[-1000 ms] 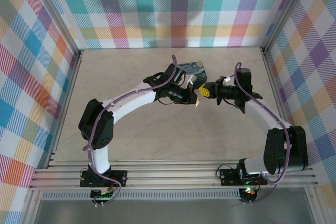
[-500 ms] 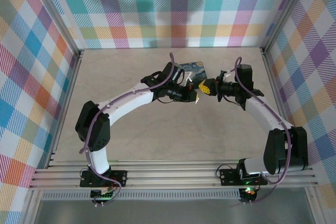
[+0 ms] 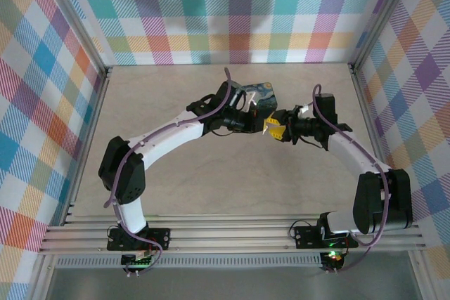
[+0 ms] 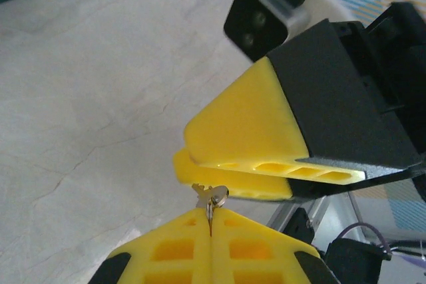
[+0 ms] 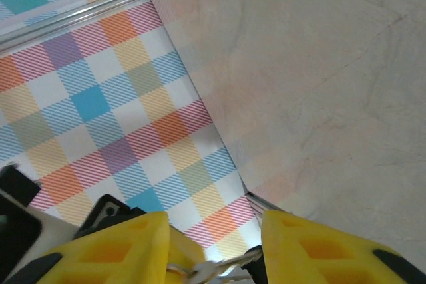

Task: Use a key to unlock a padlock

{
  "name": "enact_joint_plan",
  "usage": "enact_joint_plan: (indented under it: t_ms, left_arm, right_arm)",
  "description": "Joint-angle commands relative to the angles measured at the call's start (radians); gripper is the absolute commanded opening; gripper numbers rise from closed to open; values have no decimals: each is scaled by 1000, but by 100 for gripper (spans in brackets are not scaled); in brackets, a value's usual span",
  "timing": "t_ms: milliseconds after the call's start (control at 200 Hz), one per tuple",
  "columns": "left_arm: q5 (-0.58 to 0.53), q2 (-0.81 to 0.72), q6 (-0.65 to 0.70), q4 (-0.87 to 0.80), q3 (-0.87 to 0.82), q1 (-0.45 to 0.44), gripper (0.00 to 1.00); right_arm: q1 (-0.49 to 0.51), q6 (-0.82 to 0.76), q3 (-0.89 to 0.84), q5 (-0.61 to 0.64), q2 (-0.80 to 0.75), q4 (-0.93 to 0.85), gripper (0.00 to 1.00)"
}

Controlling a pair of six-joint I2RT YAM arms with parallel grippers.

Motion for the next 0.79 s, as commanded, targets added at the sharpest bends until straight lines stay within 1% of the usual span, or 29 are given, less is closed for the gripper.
enact_joint_plan:
  t_ms: [0,130,250,585,790]
  left_arm:
    - [-26,-43,-24,63,-26,-9,0]
    - [-22,-25,-51,127,-26,-12,0]
    - [-18,-10,-55,140,-17,-21,0]
    - [9,-14,-32,101,-31,-38,0]
    - [-5,-53,-30,106,-91,-41,0]
  right_arm:
    - [5,70,-1,-18,-17,-2,52]
    - [9,137,-9,-21,-17,22,54]
    - [11,170,-9,-20,-17,45,50]
    - [12,170,-21,-18,-8,72,25]
    - [11,168,-21,-17,-10,106,11]
